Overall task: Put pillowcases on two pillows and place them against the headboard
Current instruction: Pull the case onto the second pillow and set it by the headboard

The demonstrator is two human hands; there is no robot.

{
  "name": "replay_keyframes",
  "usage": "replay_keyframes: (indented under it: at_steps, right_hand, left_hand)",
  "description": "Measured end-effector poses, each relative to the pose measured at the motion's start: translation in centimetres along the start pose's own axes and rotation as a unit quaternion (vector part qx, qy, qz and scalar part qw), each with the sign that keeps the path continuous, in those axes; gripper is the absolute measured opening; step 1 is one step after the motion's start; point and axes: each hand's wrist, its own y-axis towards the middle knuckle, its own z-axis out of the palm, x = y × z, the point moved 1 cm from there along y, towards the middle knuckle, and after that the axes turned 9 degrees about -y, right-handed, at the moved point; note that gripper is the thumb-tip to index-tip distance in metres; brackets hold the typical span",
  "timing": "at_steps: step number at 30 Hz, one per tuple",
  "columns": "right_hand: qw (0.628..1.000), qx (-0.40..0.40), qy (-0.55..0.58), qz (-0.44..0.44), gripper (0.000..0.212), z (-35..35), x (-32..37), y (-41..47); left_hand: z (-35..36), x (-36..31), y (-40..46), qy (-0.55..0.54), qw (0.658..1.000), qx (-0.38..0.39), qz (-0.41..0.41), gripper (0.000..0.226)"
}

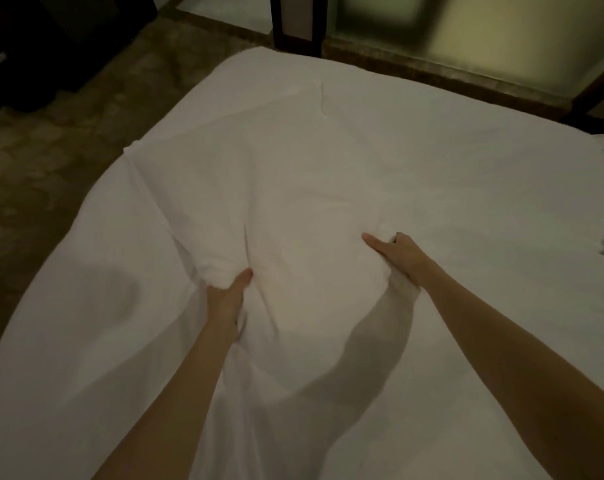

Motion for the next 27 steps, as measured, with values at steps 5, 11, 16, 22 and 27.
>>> replay_keyframes:
  at_steps: [5,11,16,22,27]
  right_hand:
    - [0.999,-0.046,-0.01,-0.012,0.086,-0.3,0.1,-1.8]
    - [0.993,-0.09,0.006,-0.073,0.038,-2.8,-0.8,-7.1]
    - [0.985,-0.13,0.073,-0.088,0.039,-6.6,-1.9,-13.7]
    - [0.963,-0.201,0.146,-0.102,0.045,-12.2,-5.6,-22.9]
    - [0.937,-0.261,0.204,-0.109,0.043,-16.5,-11.9,-30.9]
  left_hand:
    - [0.1,-0.2,-2.2,-0.004,1.0,0.011,-0.026,0.07]
    - [-0.9,-1.5,-7.1,-0.022,1.0,0.016,-0.01,0.066]
    - [-0.7,-3.7,-12.7,-0.048,0.997,0.065,0.021,0.056]
    - [0.5,-5.5,-20.9,-0.02,0.991,0.117,0.058,0.064]
    - [2.7,-5.1,-28.9,-0.003,0.977,0.192,0.094,0.061]
